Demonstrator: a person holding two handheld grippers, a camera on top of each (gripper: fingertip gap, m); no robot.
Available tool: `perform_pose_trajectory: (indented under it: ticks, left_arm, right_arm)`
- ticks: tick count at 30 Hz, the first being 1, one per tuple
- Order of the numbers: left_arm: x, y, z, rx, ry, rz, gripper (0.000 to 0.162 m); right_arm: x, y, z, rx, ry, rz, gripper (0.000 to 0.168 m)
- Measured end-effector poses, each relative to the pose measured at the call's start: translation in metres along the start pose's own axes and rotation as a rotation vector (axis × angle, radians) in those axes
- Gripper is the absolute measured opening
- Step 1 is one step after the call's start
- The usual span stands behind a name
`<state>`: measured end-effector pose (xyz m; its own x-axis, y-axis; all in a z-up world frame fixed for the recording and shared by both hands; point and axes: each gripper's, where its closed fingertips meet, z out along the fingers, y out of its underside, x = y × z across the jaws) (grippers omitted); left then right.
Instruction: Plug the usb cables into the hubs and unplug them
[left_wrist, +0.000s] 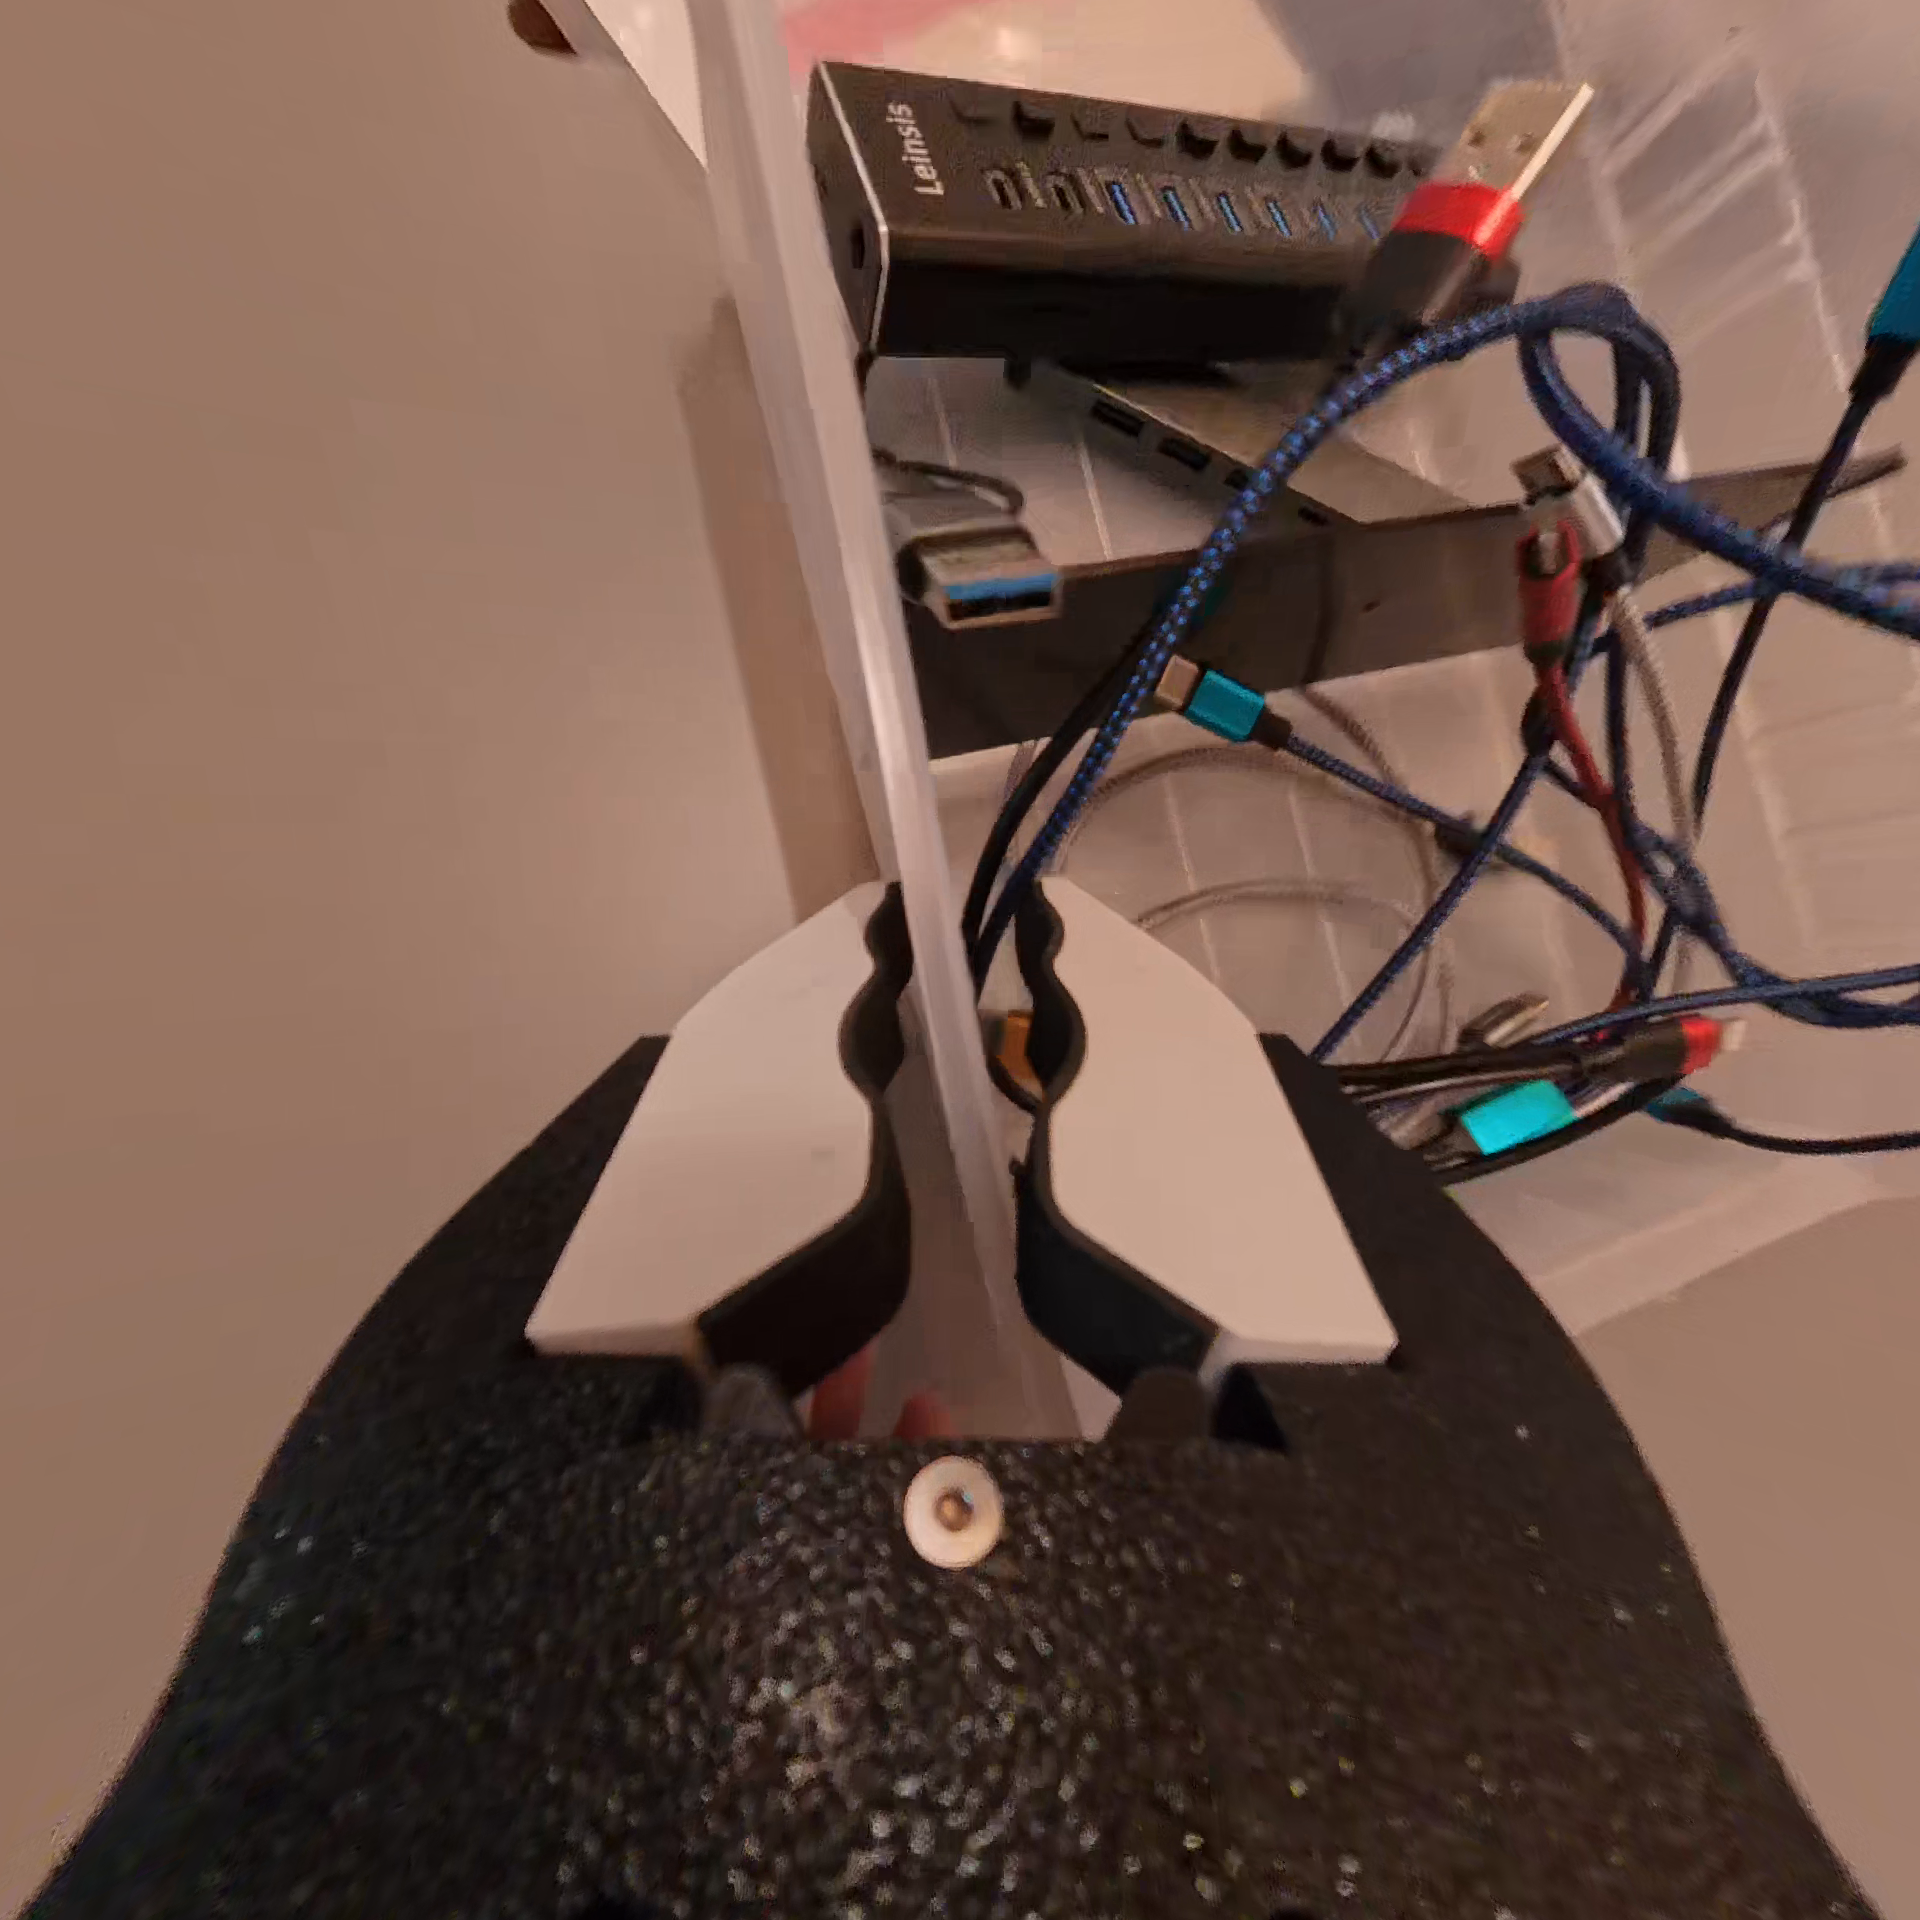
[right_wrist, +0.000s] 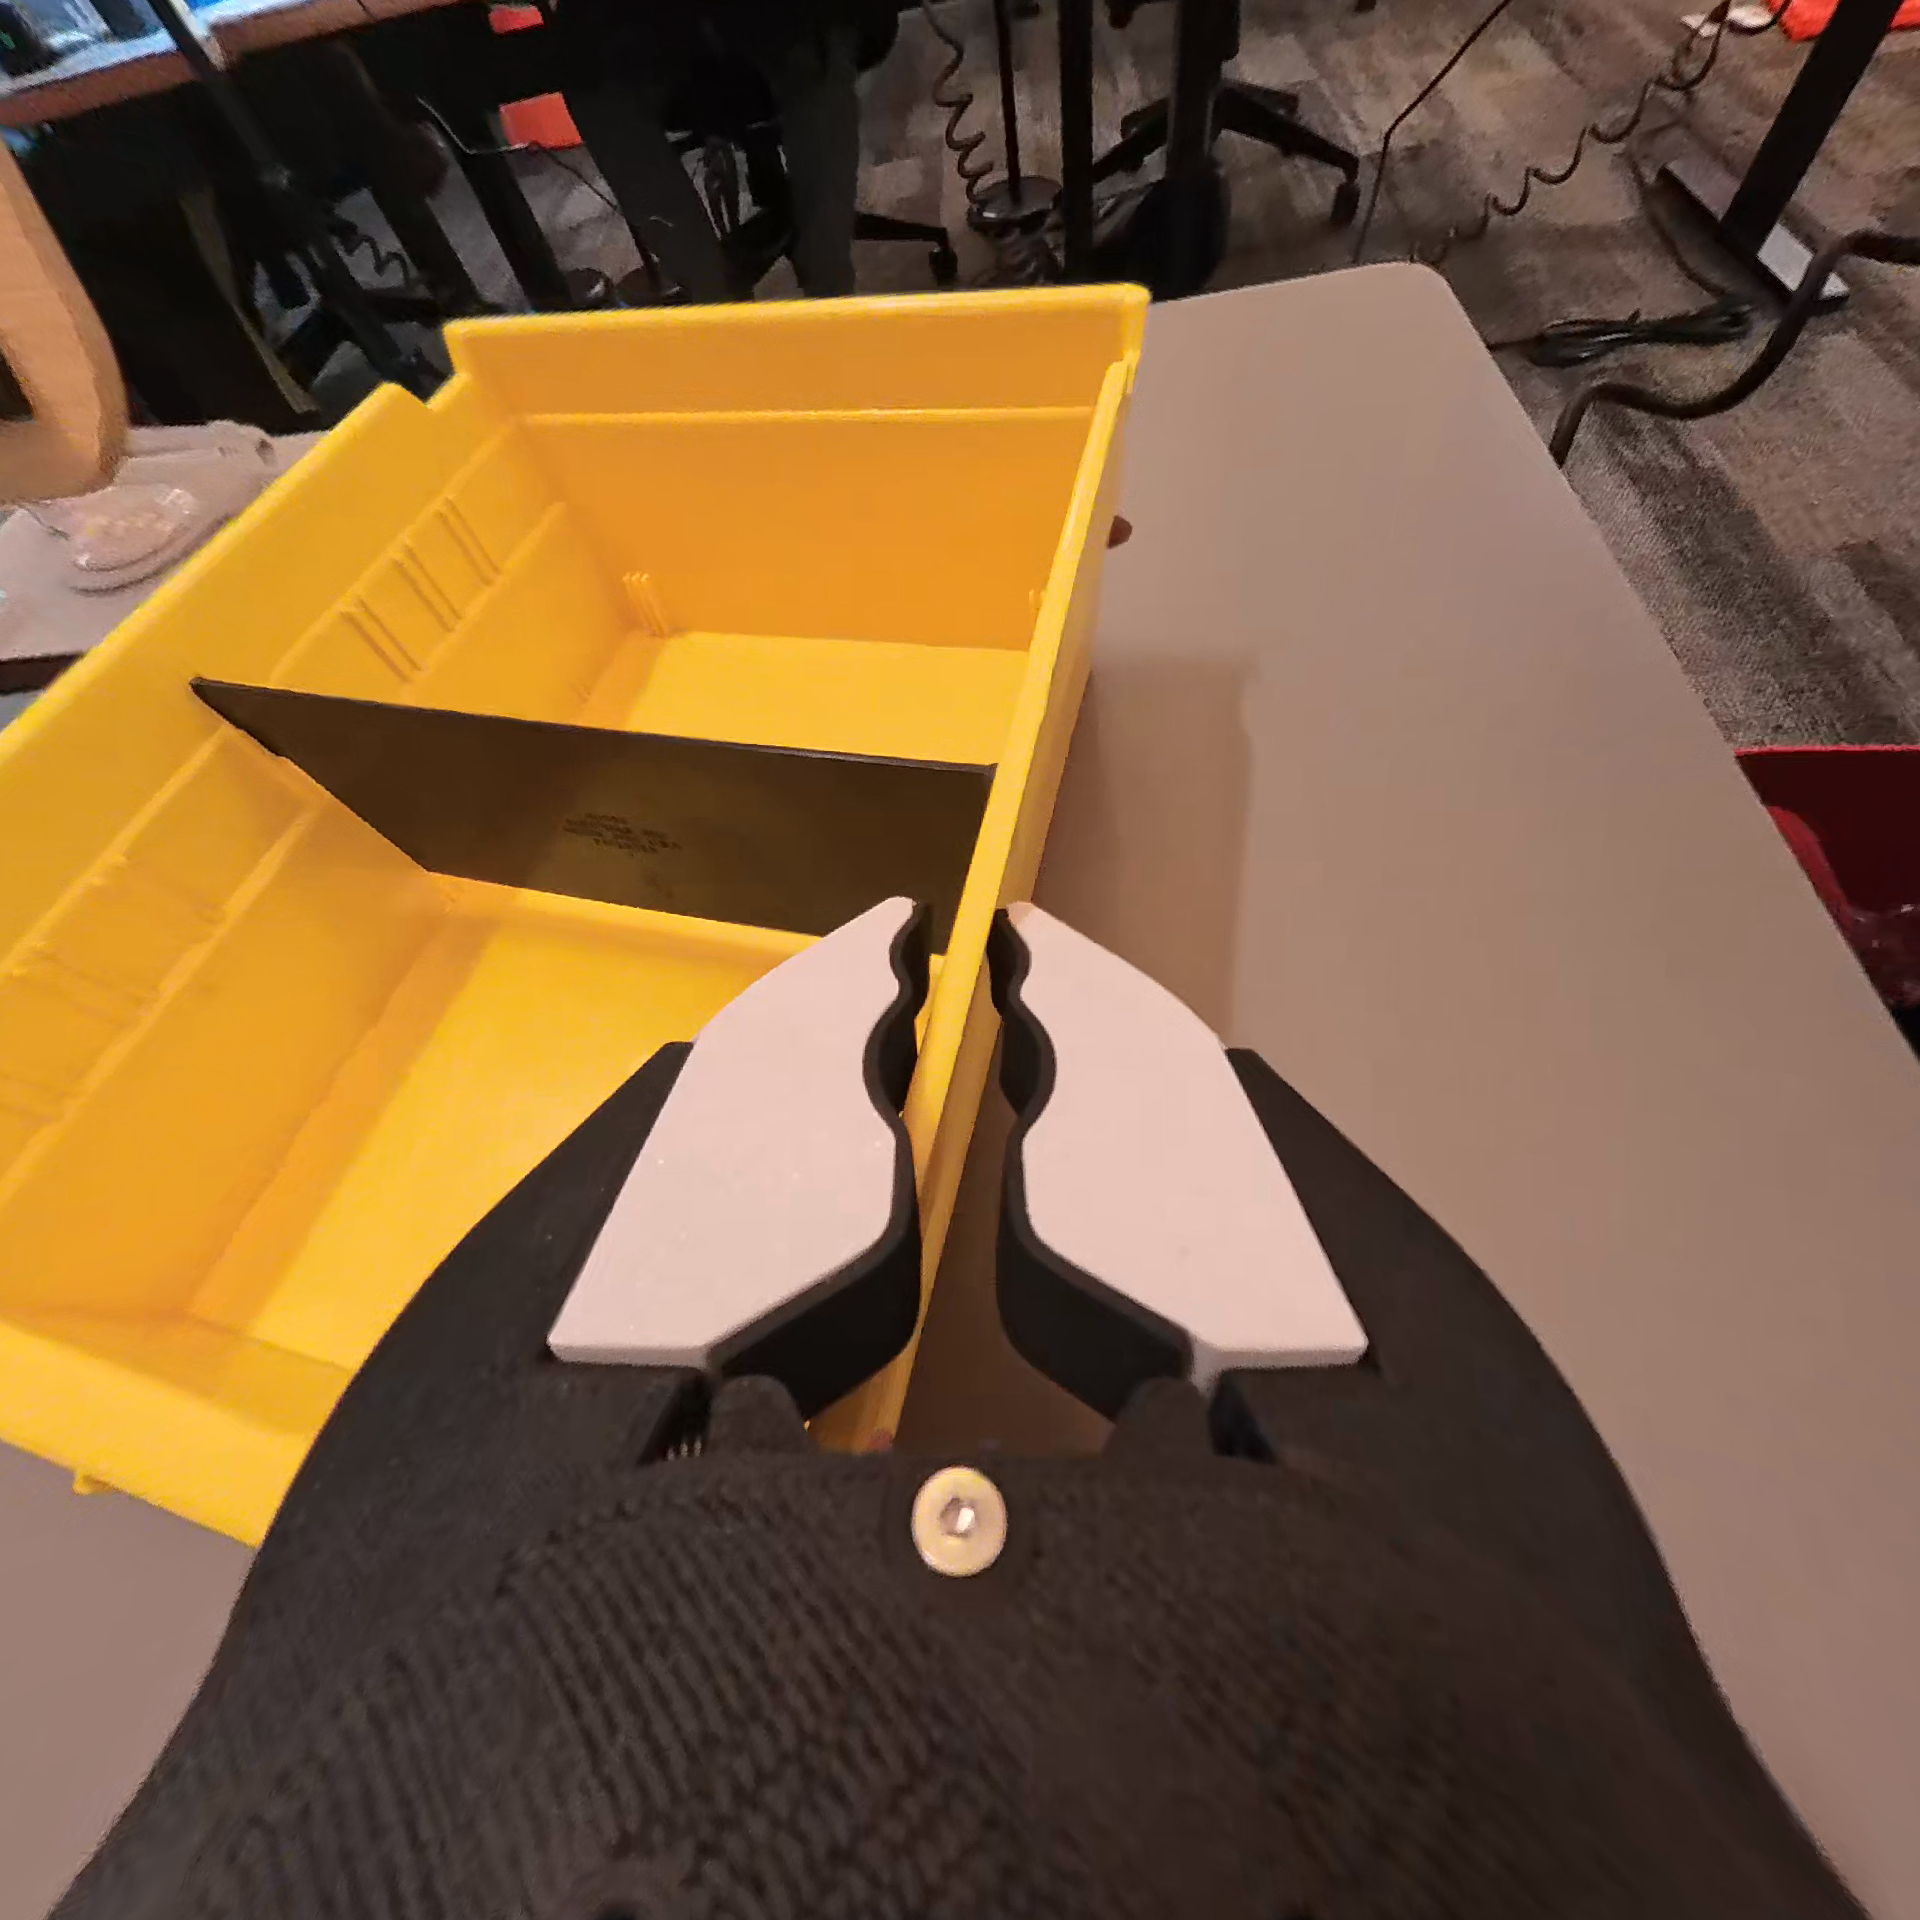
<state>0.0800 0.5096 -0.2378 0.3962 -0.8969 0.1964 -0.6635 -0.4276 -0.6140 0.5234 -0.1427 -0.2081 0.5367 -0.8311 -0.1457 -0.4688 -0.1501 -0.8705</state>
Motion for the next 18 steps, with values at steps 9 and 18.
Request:
perform_pose_trajectory:
  ticks: [9, 18]
  left_arm:
    - [0.01, 0.009, 0.009, -0.042, -0.029, -0.029, 0.024]
    - [-0.015, -0.011, -0.031, 0.14, -0.281, 0.047, 0.081]
  right_arm:
    - [0.004, -0.01, 0.029, -0.03, -0.041, -0.069, 0.015]
    - [-0.025, -0.05, -0.068, 0.206, 0.068, -0.167, 0.086]
